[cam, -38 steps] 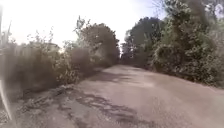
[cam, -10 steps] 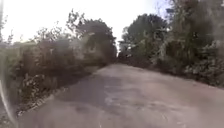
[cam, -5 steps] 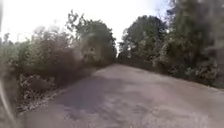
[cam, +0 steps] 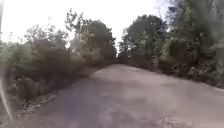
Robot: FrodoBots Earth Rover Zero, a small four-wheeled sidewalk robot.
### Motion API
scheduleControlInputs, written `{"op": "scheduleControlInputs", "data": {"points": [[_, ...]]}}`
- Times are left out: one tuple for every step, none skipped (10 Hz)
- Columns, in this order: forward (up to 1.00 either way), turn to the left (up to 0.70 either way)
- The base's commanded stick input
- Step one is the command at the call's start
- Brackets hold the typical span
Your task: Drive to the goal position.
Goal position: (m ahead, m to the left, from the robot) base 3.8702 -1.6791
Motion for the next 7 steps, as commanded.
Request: {"op": "scheduleControlInputs", "data": {"points": [[0.7, 0.0], [0.7, 0.0], [0.7, 0.0], [0.7, 0.0], [0.7, 0.0], [0.7, 0.0], [0.7, 0.0]]}}
